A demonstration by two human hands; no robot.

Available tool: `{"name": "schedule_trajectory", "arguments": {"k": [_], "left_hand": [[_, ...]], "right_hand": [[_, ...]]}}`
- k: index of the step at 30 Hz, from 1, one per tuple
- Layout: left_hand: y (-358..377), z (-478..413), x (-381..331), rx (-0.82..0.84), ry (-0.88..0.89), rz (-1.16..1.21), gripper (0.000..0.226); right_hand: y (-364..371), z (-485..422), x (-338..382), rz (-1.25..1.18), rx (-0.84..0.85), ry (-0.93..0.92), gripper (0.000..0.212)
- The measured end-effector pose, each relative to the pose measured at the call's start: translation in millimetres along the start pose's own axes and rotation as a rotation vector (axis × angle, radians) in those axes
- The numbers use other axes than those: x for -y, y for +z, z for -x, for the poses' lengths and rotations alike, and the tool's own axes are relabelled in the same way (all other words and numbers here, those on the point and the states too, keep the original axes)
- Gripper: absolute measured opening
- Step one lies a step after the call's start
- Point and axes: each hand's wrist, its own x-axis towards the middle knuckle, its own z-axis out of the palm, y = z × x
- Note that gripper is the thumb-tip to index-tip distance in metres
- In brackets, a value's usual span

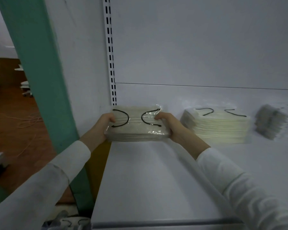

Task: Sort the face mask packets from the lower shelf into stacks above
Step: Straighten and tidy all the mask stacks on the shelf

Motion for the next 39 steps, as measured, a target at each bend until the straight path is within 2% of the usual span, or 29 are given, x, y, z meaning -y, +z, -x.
{"name": "schedule_trajectory", "arguments": {"k": [3,6,9,12,15,19,22,25,29,31,34,36,39], "left_hand": [[-9.8,1.5,9.0,-0.009,0.158,0.034,0.03],[-17.0,0.0,16.0,0.001,0.434,0.069,0.039],[-22.5,-1.4,24.7,0.074,0.571,-0.034,0.074],[-24.2,-7.9,41.0,0.137,0.574,-0.16,0.099],[-26.1,-10.8,49.3,0.203,0.536,-0.174,0.107],[-38.4,-13.6,39.4,0.362,0.37,-0.081,0.122],[-46.7,-17.7,35.7,0.37,0.269,-0.035,0.136],[-41.3,-20.1,35.5,0.364,0.26,-0.01,0.124],[-33.3,-20.5,31.9,0.3,0.23,0.071,0.104],[-29.0,-19.0,27.5,0.241,0.198,0.058,0.077],[-14.3,-17.6,25.3,0.075,0.128,-0.021,0.012],[-5.2,-15.4,24.2,0.059,0.128,-0.034,0.016],[0.2,-2.9,20.3,0.046,0.098,-0.03,0.015]], "right_hand": [[-4.5,1.7,-16.2,-0.033,0.021,-0.155,0.066],[-16.0,2.4,-26.9,-0.039,0.027,-0.324,0.083],[-25.7,3.7,-28.0,0.018,0.118,-0.391,0.09],[-33.0,6.2,-35.7,0.026,0.214,-0.372,0.08],[-39.9,4.2,-38.7,0.032,0.348,-0.357,0.076],[-49.1,-3.3,-32.4,0.087,0.372,-0.254,0.105],[-53.7,-8.5,-35.5,0.045,0.364,-0.219,0.111],[-48.3,-10.9,-38.1,-0.046,0.374,-0.233,0.101],[-35.9,-10.9,-35.7,-0.165,0.28,-0.248,0.081],[-31.1,-10.6,-34.2,-0.187,0.203,-0.227,0.062],[-21.5,-7.4,-27.7,-0.186,0.116,-0.161,0.02],[-17.0,-9.0,-24.6,-0.185,0.062,-0.152,0.014],[-15.9,-11.9,-25.4,-0.185,0.017,-0.183,0.028]]}}
